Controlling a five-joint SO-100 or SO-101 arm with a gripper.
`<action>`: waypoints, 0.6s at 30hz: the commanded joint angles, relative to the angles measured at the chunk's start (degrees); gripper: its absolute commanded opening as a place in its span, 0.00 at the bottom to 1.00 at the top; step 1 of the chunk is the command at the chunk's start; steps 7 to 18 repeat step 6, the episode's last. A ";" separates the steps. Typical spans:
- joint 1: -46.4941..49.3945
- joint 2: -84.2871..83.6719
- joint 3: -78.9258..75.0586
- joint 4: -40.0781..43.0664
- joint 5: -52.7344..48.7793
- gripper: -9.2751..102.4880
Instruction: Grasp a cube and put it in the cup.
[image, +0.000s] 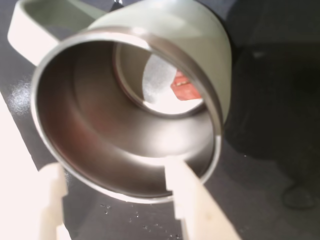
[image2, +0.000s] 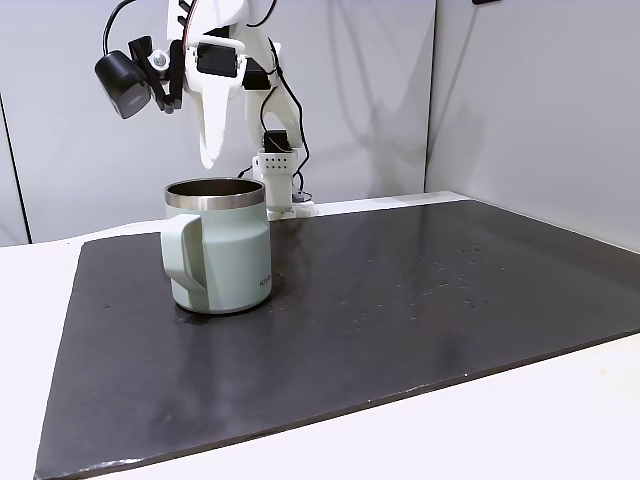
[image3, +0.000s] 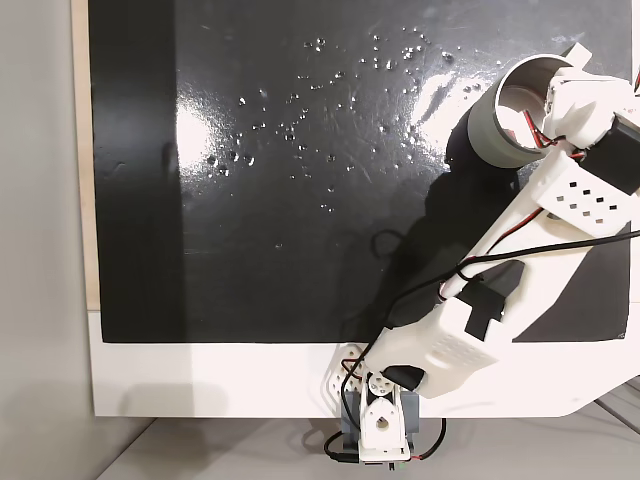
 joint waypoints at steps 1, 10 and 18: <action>0.26 4.92 0.35 0.09 -0.53 0.27; 0.88 5.27 1.76 0.09 -0.53 0.26; 0.88 5.27 1.76 0.09 -0.53 0.26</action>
